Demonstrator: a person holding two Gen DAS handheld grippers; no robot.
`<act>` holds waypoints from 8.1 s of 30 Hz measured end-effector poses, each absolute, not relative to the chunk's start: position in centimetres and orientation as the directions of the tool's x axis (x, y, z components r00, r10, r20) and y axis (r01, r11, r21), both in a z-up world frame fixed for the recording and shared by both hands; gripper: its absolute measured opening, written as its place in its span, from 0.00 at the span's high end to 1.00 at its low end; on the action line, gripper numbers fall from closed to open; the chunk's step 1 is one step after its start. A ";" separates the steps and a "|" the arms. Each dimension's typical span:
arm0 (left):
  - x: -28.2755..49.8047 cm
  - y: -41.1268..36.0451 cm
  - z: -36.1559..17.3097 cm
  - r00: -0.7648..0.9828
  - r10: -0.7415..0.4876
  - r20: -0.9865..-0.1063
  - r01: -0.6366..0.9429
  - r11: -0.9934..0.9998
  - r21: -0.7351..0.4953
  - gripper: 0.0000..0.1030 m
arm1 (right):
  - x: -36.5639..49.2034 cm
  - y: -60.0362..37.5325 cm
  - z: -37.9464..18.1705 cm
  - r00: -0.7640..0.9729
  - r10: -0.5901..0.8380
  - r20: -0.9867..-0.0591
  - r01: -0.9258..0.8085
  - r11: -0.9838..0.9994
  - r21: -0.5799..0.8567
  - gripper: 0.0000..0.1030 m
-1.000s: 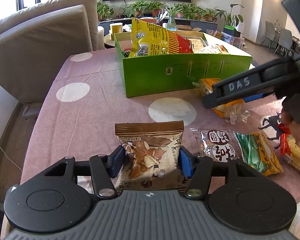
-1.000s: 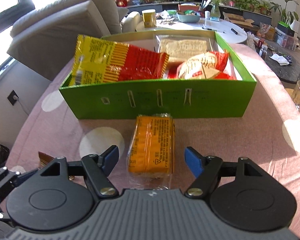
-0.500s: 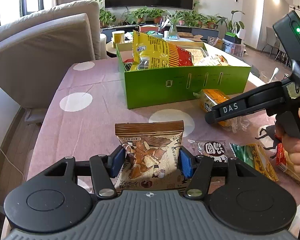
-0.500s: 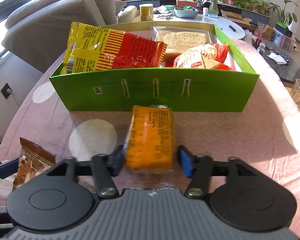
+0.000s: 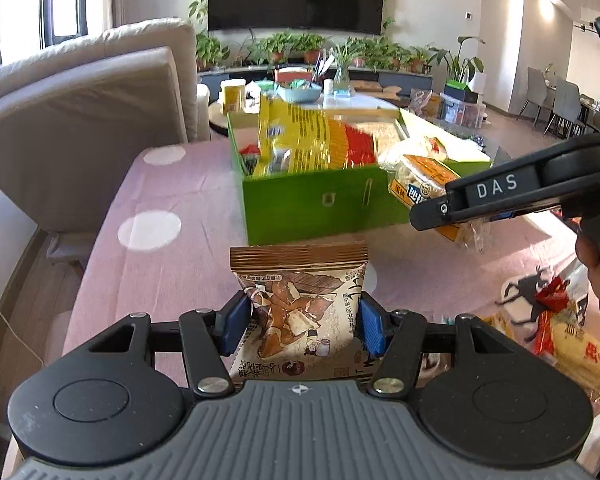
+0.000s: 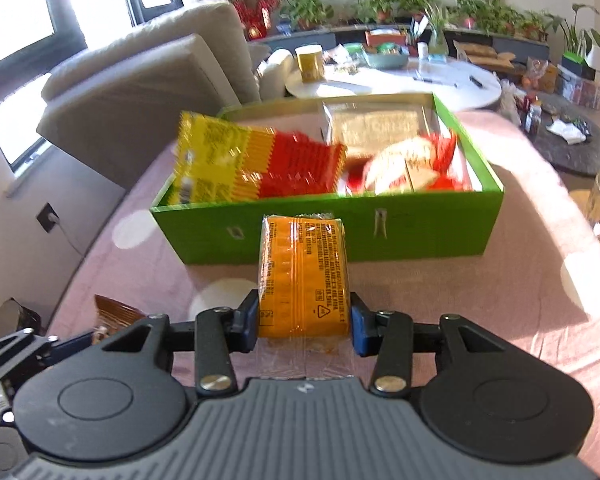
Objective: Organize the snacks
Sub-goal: 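Close the right tool on the orange cake while the left tool closes on the brown bag, then carry the orange cake with the right tool over the box while the left tool carries the brown bag, then lower both snacks into the box and open both tools, then raise both open tools away from the box, then grasp the yellow bread bag with the right tool while the left tool grasps the round cookie packet, then carry the bread bag with the right tool over the box while the left tool carries the cookie packet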
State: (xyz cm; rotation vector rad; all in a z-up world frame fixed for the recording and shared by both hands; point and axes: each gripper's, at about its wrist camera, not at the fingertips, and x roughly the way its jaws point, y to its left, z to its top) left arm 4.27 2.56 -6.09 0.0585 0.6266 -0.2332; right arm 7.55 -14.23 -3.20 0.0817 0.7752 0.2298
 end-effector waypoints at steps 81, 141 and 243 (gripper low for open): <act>22.0 1.9 -0.1 0.848 -0.148 -0.509 0.125 0.989 -0.079 0.24 | 20.5 -16.4 2.0 0.754 0.316 -0.576 -0.182 0.943 0.278 0.42; 2.9 -2.5 -8.2 0.699 -0.252 -0.670 0.311 0.950 -0.033 0.32 | -1.0 -22.0 -7.4 0.616 0.247 -0.748 -0.302 0.951 0.065 0.37; 13.5 -5.6 2.4 0.833 -0.267 -0.484 0.305 0.952 0.001 0.66 | 11.7 -21.6 2.6 0.809 0.313 -0.498 -0.220 0.946 0.238 0.37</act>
